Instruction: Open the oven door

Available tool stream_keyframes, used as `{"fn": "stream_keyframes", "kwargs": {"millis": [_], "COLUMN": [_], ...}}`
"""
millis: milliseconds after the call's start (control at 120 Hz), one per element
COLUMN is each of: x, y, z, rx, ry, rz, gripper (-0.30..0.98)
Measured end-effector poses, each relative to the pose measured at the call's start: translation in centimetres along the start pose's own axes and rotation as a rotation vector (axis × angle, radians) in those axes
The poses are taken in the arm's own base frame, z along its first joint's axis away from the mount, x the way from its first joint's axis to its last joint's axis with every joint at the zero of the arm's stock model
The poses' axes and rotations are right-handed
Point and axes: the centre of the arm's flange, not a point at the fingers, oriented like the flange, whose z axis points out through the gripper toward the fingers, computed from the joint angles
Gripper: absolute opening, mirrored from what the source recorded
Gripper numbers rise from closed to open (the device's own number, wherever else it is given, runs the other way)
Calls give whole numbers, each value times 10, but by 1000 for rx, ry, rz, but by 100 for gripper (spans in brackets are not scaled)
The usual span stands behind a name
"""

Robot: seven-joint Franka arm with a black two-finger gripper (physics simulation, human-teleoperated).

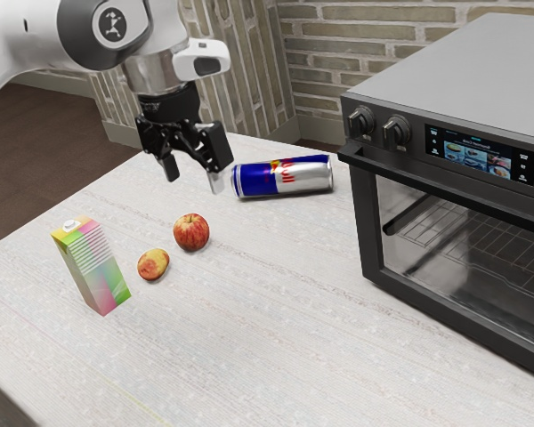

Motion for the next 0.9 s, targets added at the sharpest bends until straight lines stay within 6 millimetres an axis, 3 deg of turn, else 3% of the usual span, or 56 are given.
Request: {"fn": "stream_keyframes", "kwargs": {"millis": [125,142,183,200,217,267,375,458,525,592,625,650,683,725,767,900], "x": [-1,-10,-59,-83,-99,-119,-141,-196,-252,-293,-296,-284,-247,-190,-158,-143], "y": [-1,-1,11,27,44,100,268,380,446,486,496,495,481,449,430,428], "z": [-2,-23,-112,-143,-160,-178,-146,-124,-111,-101,-97,-95,-91,-84,-79,-74], "rx": [-2,-4,-14,-28,-27,-11,-18,-19,-18,-21,-26,-27,-24,-8,6,41], "ry": [3,43,233,299,338,391,383,386,396,406,413,416,418,413,409,417], "rz": [4,9,93,164,237,452,1002,1382,1639,1830,1887,1900,1877,1817,1799,1887], "gripper": [69,69,69,69,69,69,69,69,69,68,68,68,68,68,68,68]}}
